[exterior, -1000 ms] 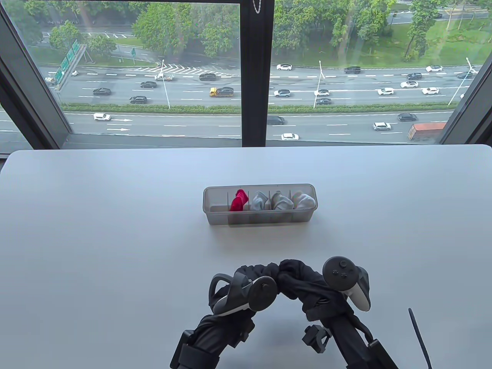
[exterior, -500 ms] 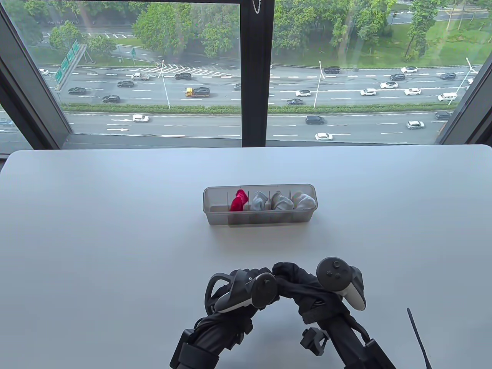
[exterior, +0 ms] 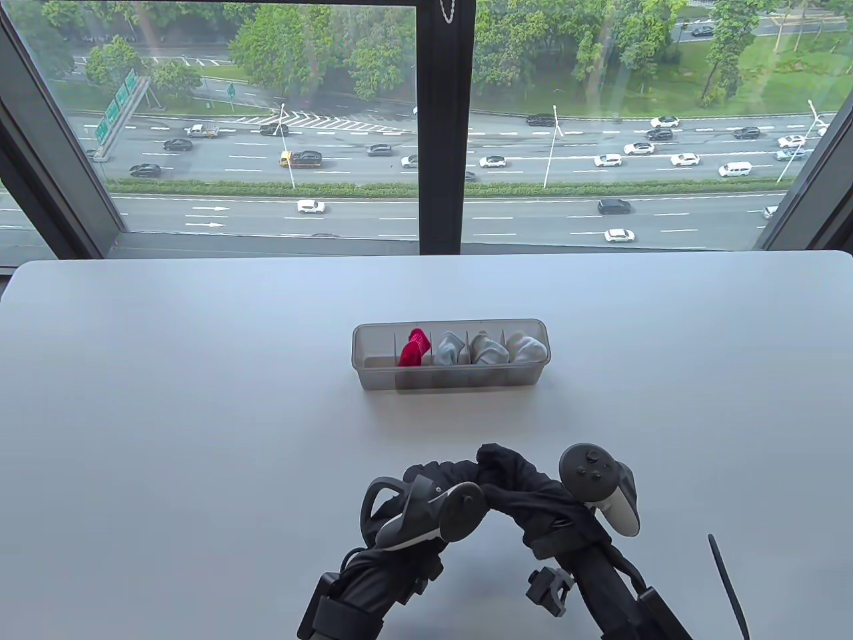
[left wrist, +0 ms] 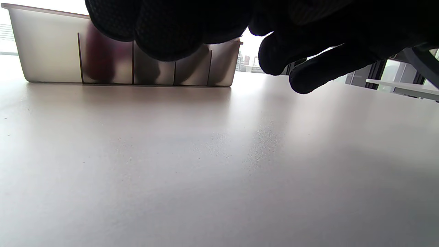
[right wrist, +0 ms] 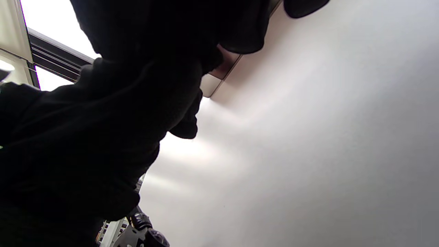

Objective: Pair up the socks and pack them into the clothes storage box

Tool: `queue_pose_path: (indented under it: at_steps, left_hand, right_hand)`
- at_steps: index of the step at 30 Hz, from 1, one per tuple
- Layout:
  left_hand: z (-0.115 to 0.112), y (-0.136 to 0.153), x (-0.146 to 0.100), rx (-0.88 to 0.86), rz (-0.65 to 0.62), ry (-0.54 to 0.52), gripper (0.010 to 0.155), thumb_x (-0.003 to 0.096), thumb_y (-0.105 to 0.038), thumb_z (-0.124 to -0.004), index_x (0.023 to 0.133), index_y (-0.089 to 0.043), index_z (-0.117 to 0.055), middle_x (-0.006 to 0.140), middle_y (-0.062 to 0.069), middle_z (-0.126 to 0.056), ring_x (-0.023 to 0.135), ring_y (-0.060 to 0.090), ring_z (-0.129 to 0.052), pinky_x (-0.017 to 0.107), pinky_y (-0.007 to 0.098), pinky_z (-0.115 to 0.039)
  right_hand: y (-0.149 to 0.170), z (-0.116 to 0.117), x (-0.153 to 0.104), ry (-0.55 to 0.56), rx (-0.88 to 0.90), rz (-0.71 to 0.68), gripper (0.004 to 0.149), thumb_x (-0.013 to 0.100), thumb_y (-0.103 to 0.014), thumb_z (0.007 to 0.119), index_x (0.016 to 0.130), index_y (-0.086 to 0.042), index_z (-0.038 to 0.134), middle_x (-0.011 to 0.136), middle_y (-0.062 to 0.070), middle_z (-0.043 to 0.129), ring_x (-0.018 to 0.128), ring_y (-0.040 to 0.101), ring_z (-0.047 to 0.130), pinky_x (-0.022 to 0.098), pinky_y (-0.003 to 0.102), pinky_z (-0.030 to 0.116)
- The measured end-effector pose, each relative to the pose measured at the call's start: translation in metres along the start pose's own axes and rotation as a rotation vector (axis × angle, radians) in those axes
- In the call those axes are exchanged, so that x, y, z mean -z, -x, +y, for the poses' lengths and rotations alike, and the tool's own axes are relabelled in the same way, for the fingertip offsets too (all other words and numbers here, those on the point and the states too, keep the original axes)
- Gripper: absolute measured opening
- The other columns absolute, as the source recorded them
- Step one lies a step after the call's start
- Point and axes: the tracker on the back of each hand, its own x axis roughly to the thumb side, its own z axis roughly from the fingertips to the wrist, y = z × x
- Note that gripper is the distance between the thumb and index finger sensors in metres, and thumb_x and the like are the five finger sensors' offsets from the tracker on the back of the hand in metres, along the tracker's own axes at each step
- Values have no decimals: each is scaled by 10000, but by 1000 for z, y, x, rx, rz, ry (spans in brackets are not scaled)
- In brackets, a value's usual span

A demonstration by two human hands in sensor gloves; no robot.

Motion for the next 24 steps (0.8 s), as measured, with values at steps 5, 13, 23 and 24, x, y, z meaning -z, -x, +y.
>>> queue_pose_path:
  at_steps: [5, 13, 23, 24]
  left_hand:
    - [2, -4, -4, 72, 32, -6, 789, 497, -599, -662, 1062, -83, -466, 914, 135, -782, 785, 343, -875, 720, 660, -633]
    - [1, -5, 1, 66, 16, -28, 630, 516, -515, -645, 957, -65, -647, 727, 88, -890, 589, 260, -952, 659, 587, -738]
    - [2, -4, -1, 34, -29, -42, 668, 565, -425, -646, 1131, -155, -417, 1118, 149, -564, 996, 371, -703, 777, 636, -573]
    - [2, -3, -1, 2, -24, -45, 641, 566, -411, -652, 1114, -139, -463, 1054, 150, -650, 925, 352, -776, 760, 616, -618]
  right_hand:
    - [-2, 1, -2, 114, -75, 30, 520, 611, -413, 667, 1061, -180, 549, 892, 108, 831, 773, 252, 882, 763, 602, 543]
    - [2, 2, 2, -32, 7, 0, 664, 579, -393, 746, 1126, -292, 382, 1165, 128, 530, 1014, 405, 632, 758, 664, 474]
    - [3, -9, -5, 193, -53, 59, 548, 590, -451, 681, 1037, -148, 591, 755, 89, 898, 619, 195, 932, 726, 547, 637]
    - [3, -9, -5, 204, -50, 62, 565, 581, -463, 689, 1041, -154, 578, 756, 82, 897, 623, 188, 931, 724, 545, 643]
